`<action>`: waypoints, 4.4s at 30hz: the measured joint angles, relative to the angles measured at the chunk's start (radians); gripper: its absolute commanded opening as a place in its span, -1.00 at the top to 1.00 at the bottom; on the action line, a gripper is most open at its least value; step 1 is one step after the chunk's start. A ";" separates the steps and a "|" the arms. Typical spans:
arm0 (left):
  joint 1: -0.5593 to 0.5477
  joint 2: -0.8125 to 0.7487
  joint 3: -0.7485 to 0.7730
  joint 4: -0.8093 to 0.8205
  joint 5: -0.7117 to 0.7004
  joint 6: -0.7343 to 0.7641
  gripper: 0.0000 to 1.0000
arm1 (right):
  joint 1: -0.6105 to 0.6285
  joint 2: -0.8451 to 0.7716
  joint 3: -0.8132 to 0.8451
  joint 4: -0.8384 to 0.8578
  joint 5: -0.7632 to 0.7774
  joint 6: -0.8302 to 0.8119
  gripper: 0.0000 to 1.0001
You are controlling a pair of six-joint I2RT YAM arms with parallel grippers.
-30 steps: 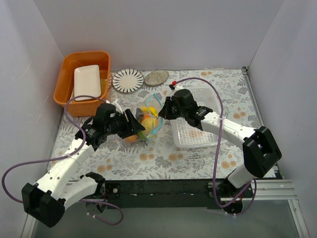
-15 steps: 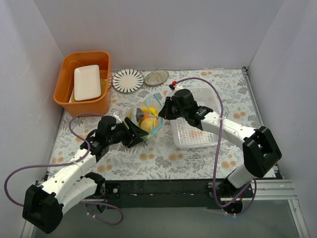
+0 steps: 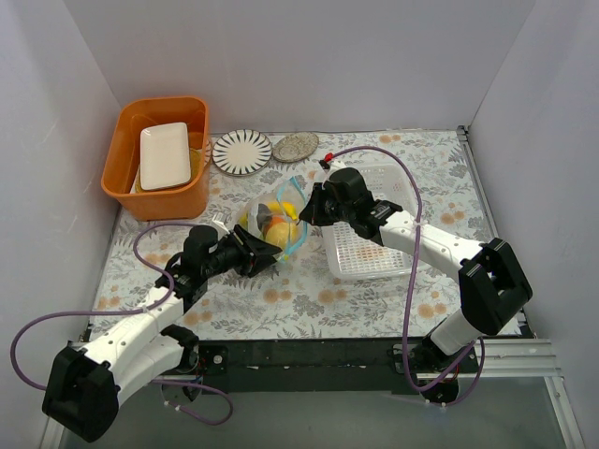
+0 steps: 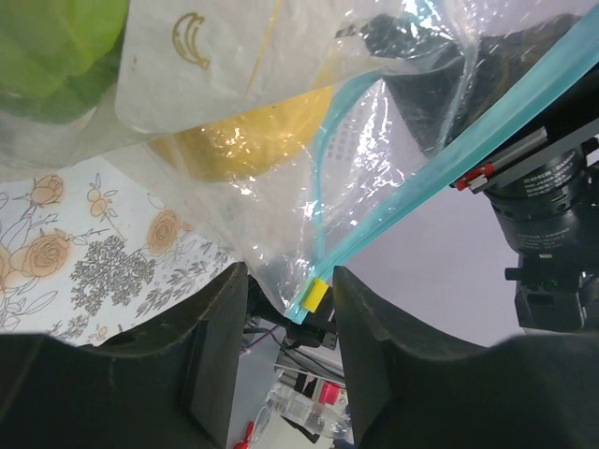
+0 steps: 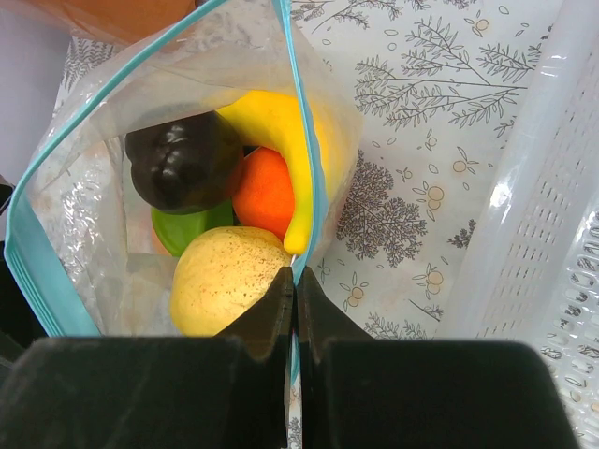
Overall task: Place the food in the zip-top bag and seal the zipper
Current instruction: Zip the zipper food storage bag at the center of the board.
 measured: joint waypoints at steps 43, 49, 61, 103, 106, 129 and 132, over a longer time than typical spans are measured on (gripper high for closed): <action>-0.006 0.019 -0.035 -0.017 0.009 -0.015 1.00 | -0.093 -0.061 -0.226 0.376 -0.309 0.138 -0.95; -0.006 0.019 -0.034 -0.022 0.006 -0.015 1.00 | -0.127 -0.138 -0.278 0.406 -0.307 0.178 -0.96; -0.006 0.019 -0.034 -0.024 0.002 -0.014 1.00 | -0.175 -0.100 -0.200 0.341 -0.279 0.201 -0.96; -0.006 0.035 -0.017 -0.033 0.002 -0.005 1.00 | -0.174 0.115 0.132 -0.023 -0.414 0.228 -0.96; -0.006 0.035 -0.017 -0.033 0.002 -0.003 1.00 | -0.174 0.166 0.180 -0.024 -0.415 0.229 -0.96; -0.006 0.008 -0.018 -0.052 0.007 -0.003 1.00 | -0.178 0.302 0.296 0.035 -0.346 0.229 0.80; -0.006 0.005 -0.018 -0.058 0.006 -0.003 1.00 | -0.181 0.298 0.278 0.071 -0.328 0.233 0.80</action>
